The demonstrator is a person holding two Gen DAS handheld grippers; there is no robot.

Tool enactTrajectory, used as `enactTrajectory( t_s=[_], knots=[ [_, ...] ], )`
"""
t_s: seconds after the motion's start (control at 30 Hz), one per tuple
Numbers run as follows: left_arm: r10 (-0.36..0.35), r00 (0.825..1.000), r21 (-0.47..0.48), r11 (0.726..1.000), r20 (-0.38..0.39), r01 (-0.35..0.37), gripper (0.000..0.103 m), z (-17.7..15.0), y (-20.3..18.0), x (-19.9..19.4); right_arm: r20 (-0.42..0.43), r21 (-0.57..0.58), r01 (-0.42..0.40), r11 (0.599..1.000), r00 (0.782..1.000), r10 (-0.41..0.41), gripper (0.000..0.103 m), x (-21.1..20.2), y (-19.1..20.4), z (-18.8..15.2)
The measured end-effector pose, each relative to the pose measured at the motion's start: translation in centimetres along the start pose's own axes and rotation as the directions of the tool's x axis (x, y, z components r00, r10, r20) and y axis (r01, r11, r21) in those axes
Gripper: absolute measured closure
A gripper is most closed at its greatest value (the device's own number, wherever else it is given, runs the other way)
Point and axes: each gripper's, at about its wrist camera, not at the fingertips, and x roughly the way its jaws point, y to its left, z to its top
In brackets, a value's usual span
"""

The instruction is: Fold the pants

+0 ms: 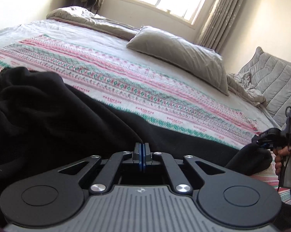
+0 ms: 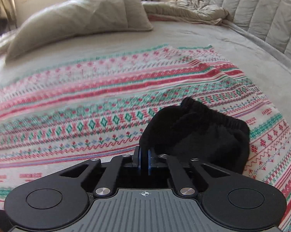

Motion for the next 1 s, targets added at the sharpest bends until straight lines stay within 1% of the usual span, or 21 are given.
enactTrajectory(
  t_s=[0.07, 0.13, 0.23, 0.4, 0.53, 0.67, 0.77, 0.9, 1.0],
  knots=[
    [-0.013, 1.0, -0.001, 1.0, 0.028, 0.013, 0.093, 0.4, 0.1, -1.2, 0.045, 0.01, -0.015, 1.0, 0.999, 0.015, 0.099, -2.3, -1.2, 0.2],
    [-0.029, 0.998, -0.003, 1.0, 0.052, 0.029, 0.093, 0.6, 0.5, -2.5, 0.099, 0.002, -0.01, 1.0, 0.995, 0.01, 0.099, -5.1, -2.6, 0.2],
    [-0.065, 0.995, -0.022, 0.998, 0.072, 0.067, 0.093, 0.8, 1.1, -4.2, 0.158, 0.026, -0.021, 0.999, 0.987, 0.017, 0.099, -9.4, -5.3, -0.2],
    [-0.125, 0.987, -0.018, 0.992, 0.104, 0.127, 0.093, 0.6, 1.5, -7.5, 0.25, 0.06, -0.073, 0.996, 0.967, 0.056, 0.099, -16.5, -9.0, -2.8],
    [-0.159, 0.981, 0.001, 0.987, 0.109, 0.16, 0.093, 0.3, 2.0, -10.3, 0.294, 0.063, -0.108, 0.992, 0.952, 0.085, 0.099, -21.3, -11.0, -5.9],
    [-0.169, 0.984, 0.016, 0.986, 0.063, 0.168, 0.093, -0.6, 3.1, -12.1, 0.306, 0.048, -0.146, 0.988, 0.944, 0.125, 0.099, -25.2, -12.6, -10.2],
    [-0.166, 0.986, 0.047, 0.985, 0.002, 0.166, 0.093, -1.8, 3.7, -12.4, 0.281, 0.025, -0.172, 0.985, 0.946, 0.159, 0.099, -26.7, -13.5, -13.8],
    [-0.104, 0.99, 0.116, 0.987, -0.094, 0.115, 0.093, -4.3, 4.2, -11.8, 0.228, 0.023, -0.193, 0.981, 0.956, 0.183, 0.099, -26.7, -14.5, -18.4],
    [-0.049, 0.986, 0.158, 0.985, -0.158, 0.074, 0.093, -5.6, 4.5, -11.3, 0.17, 0.054, -0.233, 0.971, 0.96, 0.221, 0.099, -25.6, -15.5, -21.0]
  ],
)
